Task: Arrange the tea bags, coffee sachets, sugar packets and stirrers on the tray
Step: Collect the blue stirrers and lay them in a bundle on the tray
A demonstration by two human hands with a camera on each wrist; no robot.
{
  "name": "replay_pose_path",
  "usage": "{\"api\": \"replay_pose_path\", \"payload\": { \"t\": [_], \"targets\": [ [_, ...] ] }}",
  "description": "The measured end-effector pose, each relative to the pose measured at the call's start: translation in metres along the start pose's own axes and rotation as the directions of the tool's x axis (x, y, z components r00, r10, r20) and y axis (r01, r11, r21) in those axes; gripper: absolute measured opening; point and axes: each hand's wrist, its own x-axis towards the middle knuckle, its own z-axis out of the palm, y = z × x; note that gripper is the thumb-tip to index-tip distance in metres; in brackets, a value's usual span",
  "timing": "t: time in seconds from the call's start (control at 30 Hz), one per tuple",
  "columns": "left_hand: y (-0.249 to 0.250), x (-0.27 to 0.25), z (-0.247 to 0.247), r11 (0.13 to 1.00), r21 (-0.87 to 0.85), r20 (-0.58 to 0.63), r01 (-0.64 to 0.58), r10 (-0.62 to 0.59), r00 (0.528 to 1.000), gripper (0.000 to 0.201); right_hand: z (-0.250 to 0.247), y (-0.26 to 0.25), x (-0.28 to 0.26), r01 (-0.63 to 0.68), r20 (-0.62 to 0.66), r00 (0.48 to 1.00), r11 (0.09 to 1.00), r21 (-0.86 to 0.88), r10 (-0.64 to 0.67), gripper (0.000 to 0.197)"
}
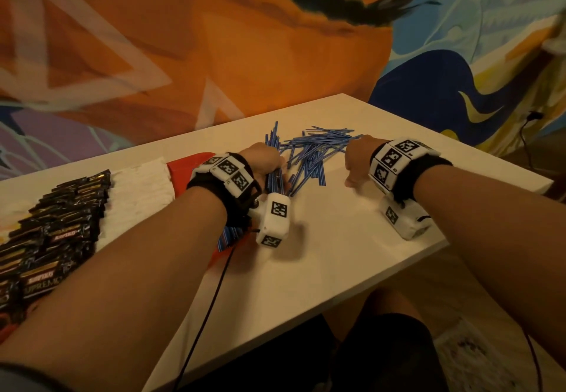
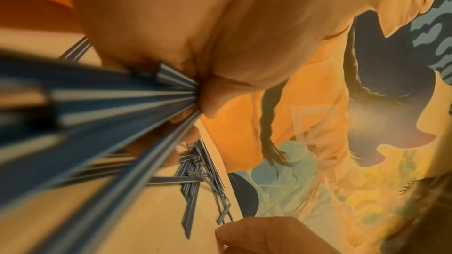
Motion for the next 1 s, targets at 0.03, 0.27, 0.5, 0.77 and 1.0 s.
{"api": "replay_pose_path", "payload": {
  "t": [0.03, 0.27, 0.5, 0.77, 1.0],
  "targets": [
    [-0.001, -0.001, 0.000, 1.000, -0.030, -0.008, -0.005, 0.005, 1.000, 0.024, -0.001, -0.001, -0.001, 0.001, 0.004, 1.000, 1.000, 0.002, -0.001, 0.048],
    [0.001, -0.003, -0.010, 0.937, -0.336, 0.059, -0.095, 0.122, 0.991, 0.020, -0.002, -0.003, -0.006, 0.009, 0.054, 0.998, 1.000, -0.023, -0.008, 0.036],
    [0.018, -0.010, -0.015, 0.878, -0.369, -0.037, -0.306, 0.314, 0.949, 0.031, -0.027, -0.015, -0.023, 0.025, 0.104, 0.994, 0.999, 0.020, -0.027, 0.048],
    [0.056, -0.020, -0.046, 0.596, -0.560, -0.246, -0.575, 0.543, 0.803, 0.049, -0.076, -0.093, -0.041, 0.079, 0.007, 0.931, 0.219, 0.973, -0.365, 0.031],
    [0.065, -0.024, -0.088, 0.424, -0.574, -0.363, -0.700, 0.634, 0.682, 0.046, -0.107, -0.151, -0.028, 0.311, -0.204, 0.850, 0.149, 0.939, -0.486, 0.012]
  ]
}}
